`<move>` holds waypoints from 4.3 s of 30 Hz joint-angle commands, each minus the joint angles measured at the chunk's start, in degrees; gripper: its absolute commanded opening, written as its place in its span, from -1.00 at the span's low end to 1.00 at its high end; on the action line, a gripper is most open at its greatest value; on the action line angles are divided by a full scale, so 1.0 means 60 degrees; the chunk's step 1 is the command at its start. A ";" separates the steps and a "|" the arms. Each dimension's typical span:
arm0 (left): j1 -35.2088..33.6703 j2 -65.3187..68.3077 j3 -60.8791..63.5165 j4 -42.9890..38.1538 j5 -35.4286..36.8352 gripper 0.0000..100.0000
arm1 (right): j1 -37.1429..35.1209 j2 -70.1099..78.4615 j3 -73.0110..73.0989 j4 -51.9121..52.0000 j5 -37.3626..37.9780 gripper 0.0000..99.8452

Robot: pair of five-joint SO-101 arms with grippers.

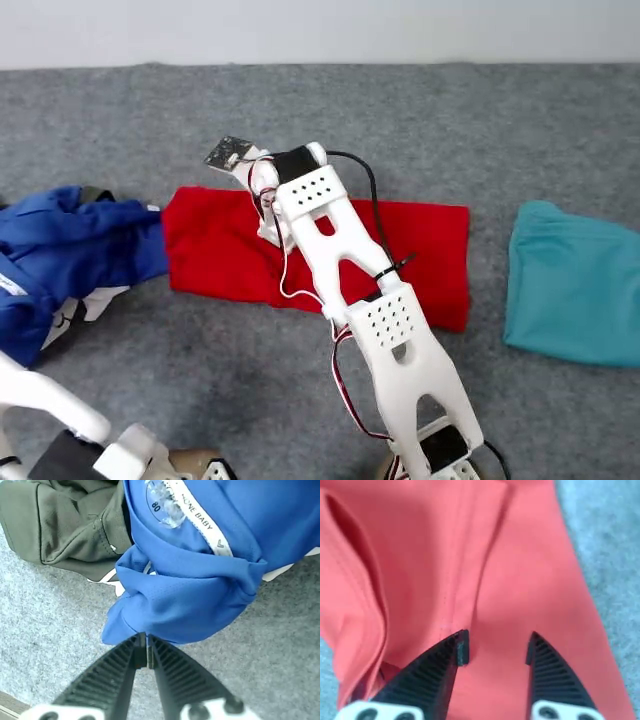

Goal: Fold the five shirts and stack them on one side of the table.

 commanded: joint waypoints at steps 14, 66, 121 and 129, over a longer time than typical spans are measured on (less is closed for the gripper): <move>0.0029 -0.0366 -0.0066 -0.0176 -0.0103 -0.97 | -0.2132 -0.1004 -0.2007 0.0930 0.0117 -0.98; 0.0029 -0.0352 -0.0037 -0.0176 -0.0103 -0.97 | -0.1663 0.1443 -0.3399 0.0212 0.0059 -0.97; 0.0029 -0.0381 0.0315 -0.0454 -0.0103 -0.97 | -0.1282 0.1546 -0.2784 -0.1868 0.0718 -0.93; 0.0029 -0.0381 0.0315 -0.0454 -0.0103 -0.97 | -0.1136 0.1223 -0.4176 -0.0315 0.0718 -0.93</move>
